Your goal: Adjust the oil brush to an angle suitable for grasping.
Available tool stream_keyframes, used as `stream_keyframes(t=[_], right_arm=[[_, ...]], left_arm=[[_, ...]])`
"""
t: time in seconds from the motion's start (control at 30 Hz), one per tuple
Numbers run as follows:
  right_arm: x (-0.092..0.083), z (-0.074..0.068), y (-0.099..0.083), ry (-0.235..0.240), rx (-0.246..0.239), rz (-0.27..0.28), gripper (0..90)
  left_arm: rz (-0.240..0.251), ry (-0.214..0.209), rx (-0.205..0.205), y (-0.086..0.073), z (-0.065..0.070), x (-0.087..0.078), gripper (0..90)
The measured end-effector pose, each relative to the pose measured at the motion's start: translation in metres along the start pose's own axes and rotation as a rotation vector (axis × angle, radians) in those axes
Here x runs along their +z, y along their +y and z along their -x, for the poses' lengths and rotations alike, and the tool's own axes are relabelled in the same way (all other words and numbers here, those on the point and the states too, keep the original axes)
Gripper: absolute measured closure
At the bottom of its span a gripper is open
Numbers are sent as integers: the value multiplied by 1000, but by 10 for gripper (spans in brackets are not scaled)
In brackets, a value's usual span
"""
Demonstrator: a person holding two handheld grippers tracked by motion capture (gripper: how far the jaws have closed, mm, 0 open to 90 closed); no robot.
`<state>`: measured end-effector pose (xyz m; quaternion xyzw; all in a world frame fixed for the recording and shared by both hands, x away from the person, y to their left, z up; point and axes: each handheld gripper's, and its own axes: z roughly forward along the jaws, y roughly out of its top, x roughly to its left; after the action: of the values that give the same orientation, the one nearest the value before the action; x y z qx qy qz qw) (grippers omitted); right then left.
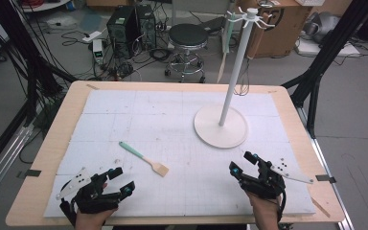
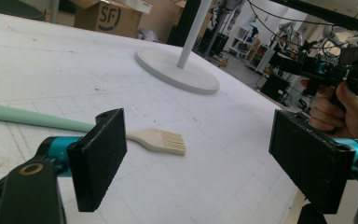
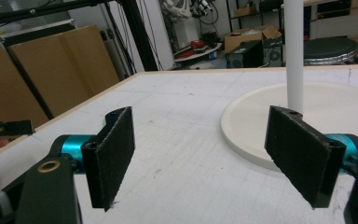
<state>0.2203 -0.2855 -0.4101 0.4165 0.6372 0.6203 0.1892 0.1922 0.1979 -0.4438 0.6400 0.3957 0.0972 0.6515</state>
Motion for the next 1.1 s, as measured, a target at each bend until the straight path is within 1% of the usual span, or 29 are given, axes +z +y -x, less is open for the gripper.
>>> stream_keyframes(t=[0.07,0.1,0.13,0.2,0.23,0.27,0.33,0.5,0.6,0.63,0.77,0.87,0.93,0.97,1.03,1.1], right_arm=[[2,-3,-1,10,0,-9,275],[3,-4,-1,6,-8,-12,283],[3,-6,-1,7,-3,-14,304],[5,-7,-1,17,-14,-19,375],[5,-8,-1,17,-13,-20,437],[5,-9,-1,28,-14,-20,481],[4,-10,0,28,-23,-18,508],[3,-9,0,32,-15,-20,513],[4,-8,-1,39,-13,-27,459],[4,-8,-1,37,-14,-28,457],[4,-7,-1,32,-16,-23,453],[5,-9,-1,37,-16,-26,456],[7,-11,-1,47,-9,-32,499],[10,-12,-1,54,-14,-40,528],[14,-16,-2,84,-22,-52,607],[19,-20,-2,101,-29,-68,617]], left_arm=[[-6,2,-3,0,0,0,199],[-6,6,-4,0,-1,0,198],[-15,7,-3,0,-2,0,199],[-21,18,-10,0,-5,0,205],[-26,22,-19,1,-8,1,221],[-34,27,-28,2,-9,1,257],[-45,39,-47,3,-11,0,278],[-41,43,-30,3,-10,-1,277],[-40,46,-30,3,-9,0,273],[-47,44,-23,3,-9,0,272],[-52,42,-18,3,-8,1,272],[-53,39,-17,2,-8,1,272],[-55,40,-16,2,-8,1,272],[-53,41,-18,2,-7,1,271],[-54,40,-10,2,-7,1,269],[-54,39,-10,1,-7,1,268]])
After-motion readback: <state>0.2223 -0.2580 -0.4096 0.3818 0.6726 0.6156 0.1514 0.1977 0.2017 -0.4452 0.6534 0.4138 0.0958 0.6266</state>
